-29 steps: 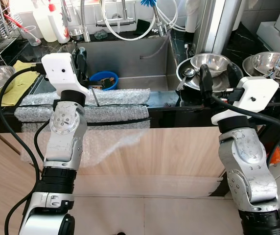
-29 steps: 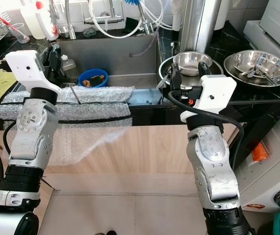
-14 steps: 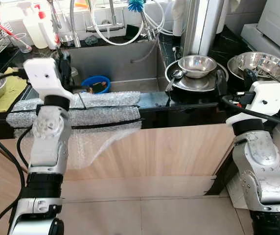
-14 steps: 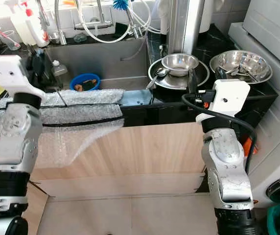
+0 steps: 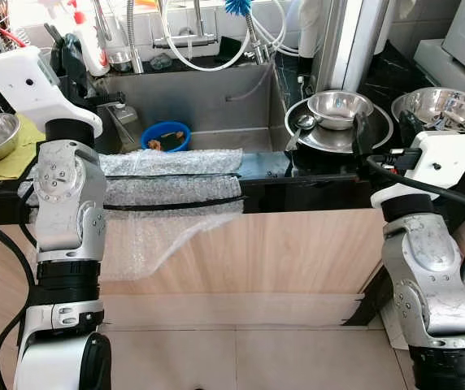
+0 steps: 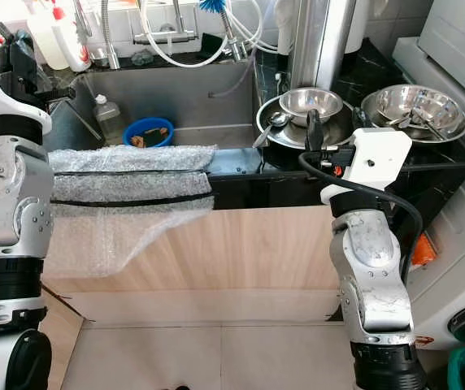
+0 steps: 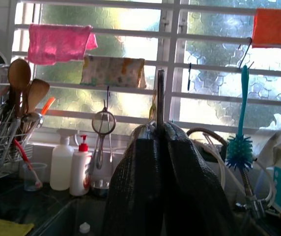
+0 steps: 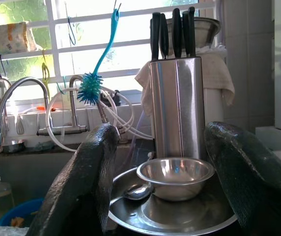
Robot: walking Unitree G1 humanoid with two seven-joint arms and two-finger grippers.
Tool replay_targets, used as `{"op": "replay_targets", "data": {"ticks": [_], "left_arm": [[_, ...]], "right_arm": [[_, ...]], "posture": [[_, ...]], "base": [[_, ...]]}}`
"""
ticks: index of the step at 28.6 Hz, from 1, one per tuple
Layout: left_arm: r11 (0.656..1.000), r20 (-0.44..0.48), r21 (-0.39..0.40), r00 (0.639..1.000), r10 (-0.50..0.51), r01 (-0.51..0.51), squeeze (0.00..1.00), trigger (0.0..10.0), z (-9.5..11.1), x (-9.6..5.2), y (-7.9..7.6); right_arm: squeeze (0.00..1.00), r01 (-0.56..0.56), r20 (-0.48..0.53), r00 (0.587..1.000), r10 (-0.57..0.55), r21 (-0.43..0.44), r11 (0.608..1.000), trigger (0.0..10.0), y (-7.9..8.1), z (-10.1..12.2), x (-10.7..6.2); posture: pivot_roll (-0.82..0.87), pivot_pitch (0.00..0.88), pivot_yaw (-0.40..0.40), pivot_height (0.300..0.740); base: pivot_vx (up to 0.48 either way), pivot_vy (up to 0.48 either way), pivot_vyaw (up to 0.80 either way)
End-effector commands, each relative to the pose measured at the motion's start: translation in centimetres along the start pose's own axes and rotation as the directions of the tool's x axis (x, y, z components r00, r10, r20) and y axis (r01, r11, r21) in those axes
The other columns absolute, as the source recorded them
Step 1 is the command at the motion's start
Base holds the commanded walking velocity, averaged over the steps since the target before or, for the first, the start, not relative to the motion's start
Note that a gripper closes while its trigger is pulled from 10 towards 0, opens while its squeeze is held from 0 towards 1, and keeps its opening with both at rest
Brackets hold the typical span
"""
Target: Kitchen organization
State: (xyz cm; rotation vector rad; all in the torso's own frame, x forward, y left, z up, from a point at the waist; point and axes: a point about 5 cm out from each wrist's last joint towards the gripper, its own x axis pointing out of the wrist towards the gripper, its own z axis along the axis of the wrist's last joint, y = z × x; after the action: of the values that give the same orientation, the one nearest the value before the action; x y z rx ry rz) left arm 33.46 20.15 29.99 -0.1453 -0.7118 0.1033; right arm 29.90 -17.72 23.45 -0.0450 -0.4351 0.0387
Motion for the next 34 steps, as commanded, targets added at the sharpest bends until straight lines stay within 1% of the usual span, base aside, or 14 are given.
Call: {"op": "replay_targets", "data": {"ticks": [1,10,25,34], "left_arm": [[1.000,0.004,0.028,1.000,0.005,-0.005,0.00,10.0,0.00,-0.20,0.12],[1.000,-0.016,0.024,1.000,0.019,-0.019,0.00,10.0,-0.50,-0.27,0.18],[0.999,-0.019,0.027,1.000,0.022,-0.022,0.00,10.0,-0.58,-0.20,0.22],[1.000,-0.015,0.020,1.000,0.020,-0.020,0.00,10.0,-0.59,-0.19,0.06]], "right_arm": [[0.00,-0.005,0.007,1.000,0.005,0.003,1.000,10.0,0.22,0.15,0.23],[0.00,-0.019,0.005,1.000,0.019,0.003,1.000,10.0,0.52,0.15,0.25],[0.00,-0.034,-0.006,0.999,0.034,0.004,0.999,10.0,0.95,0.03,0.26],[0.00,-0.039,-0.005,0.999,0.039,0.006,0.999,10.0,1.17,0.04,0.29]], "posture": [[-0.05,0.125,0.081,0.740],[-0.05,0.130,0.081,0.740],[-0.05,0.130,0.081,0.740],[-0.05,0.127,0.080,0.740]], "base": [[0.000,0.000,0.00],[0.000,0.000,0.00],[0.276,0.000,0.00],[0.365,0.000,0.00]]}}
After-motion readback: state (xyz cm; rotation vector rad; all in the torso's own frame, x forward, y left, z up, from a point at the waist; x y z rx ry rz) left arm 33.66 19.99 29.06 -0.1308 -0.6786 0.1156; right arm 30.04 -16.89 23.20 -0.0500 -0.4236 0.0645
